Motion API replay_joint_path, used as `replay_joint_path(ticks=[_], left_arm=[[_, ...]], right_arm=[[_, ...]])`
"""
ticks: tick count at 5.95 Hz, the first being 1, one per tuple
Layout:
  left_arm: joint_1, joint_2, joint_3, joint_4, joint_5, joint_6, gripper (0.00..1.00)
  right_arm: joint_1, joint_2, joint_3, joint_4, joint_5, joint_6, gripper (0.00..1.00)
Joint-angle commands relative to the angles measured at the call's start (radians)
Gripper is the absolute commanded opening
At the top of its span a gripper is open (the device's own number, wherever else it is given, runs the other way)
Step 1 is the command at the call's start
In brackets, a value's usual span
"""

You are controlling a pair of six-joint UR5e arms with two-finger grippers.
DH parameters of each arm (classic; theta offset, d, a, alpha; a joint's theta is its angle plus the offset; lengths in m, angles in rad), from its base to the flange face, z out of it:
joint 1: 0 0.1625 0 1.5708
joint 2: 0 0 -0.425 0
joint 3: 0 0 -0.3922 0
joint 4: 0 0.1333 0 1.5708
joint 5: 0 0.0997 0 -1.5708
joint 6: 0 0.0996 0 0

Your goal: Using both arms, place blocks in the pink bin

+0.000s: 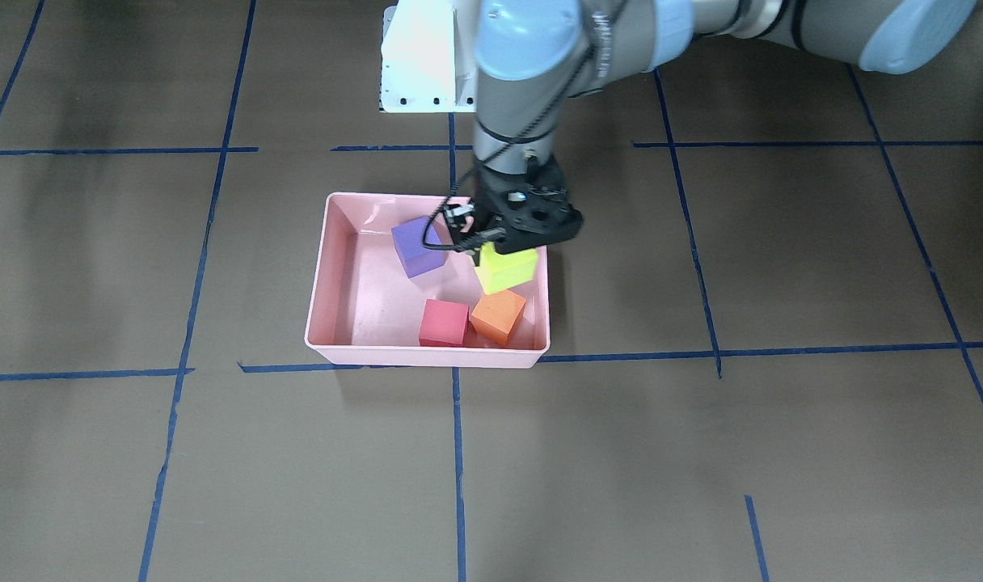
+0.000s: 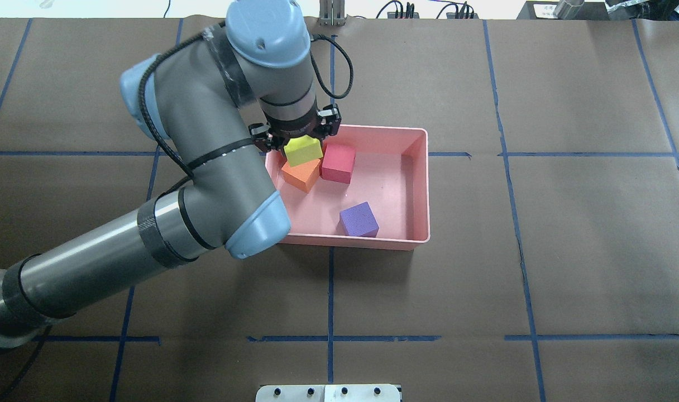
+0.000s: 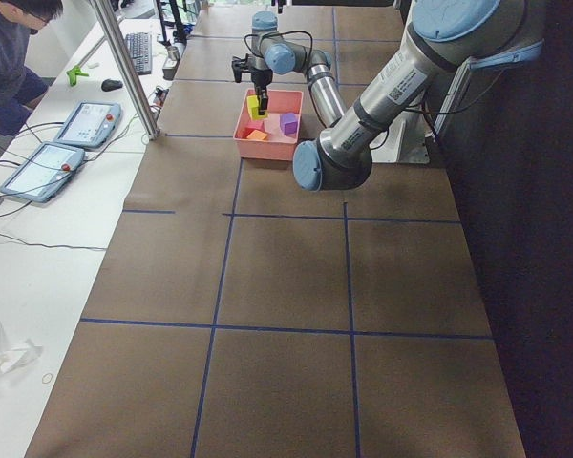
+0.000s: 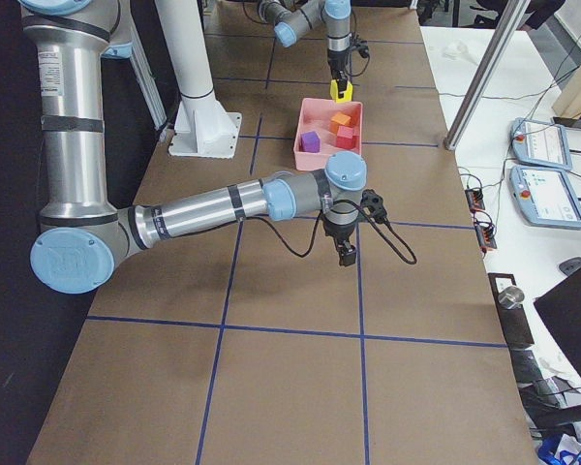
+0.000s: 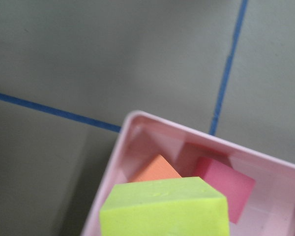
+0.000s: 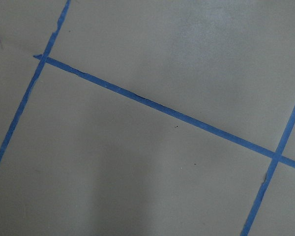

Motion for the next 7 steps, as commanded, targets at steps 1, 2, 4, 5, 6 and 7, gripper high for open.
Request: replay_joint_path(ticks=[1, 2, 4, 5, 6, 7], left_arm=[[-0.054, 0.154, -0.150, 0.074, -0.010, 0.331, 1.00], [-0.218, 0.304, -0.222, 0.078, -0.134, 0.585, 1.00], [-0.427, 0.406, -0.196, 0.079, -0.184, 0.862, 1.00], [-0.533, 0.442, -0.144, 0.078, -0.195, 1.067, 1.00], [-0.666, 0.468, -0.031, 0.070, -0.287, 1.291, 1.00], [-0.808, 0.486, 0.090, 0.064, -0.358, 1.508, 1.00]], right_arm=[[0.003, -0.003, 0.001, 0.003, 0.001, 0.101, 1.00], [0.004, -0.003, 0.003, 0.004, -0.002, 0.158, 1.00], [0.004, -0.013, -0.005, 0.003, 0.001, 0.160, 1.00], [0.004, -0.047, -0.010, 0.003, -0.001, 0.155, 1.00], [0.044, -0.094, -0.008, 0.004, -0.001, 0.142, 1.00], [0.079, -0.128, -0.004, 0.004, -0.001, 0.148, 1.00]])
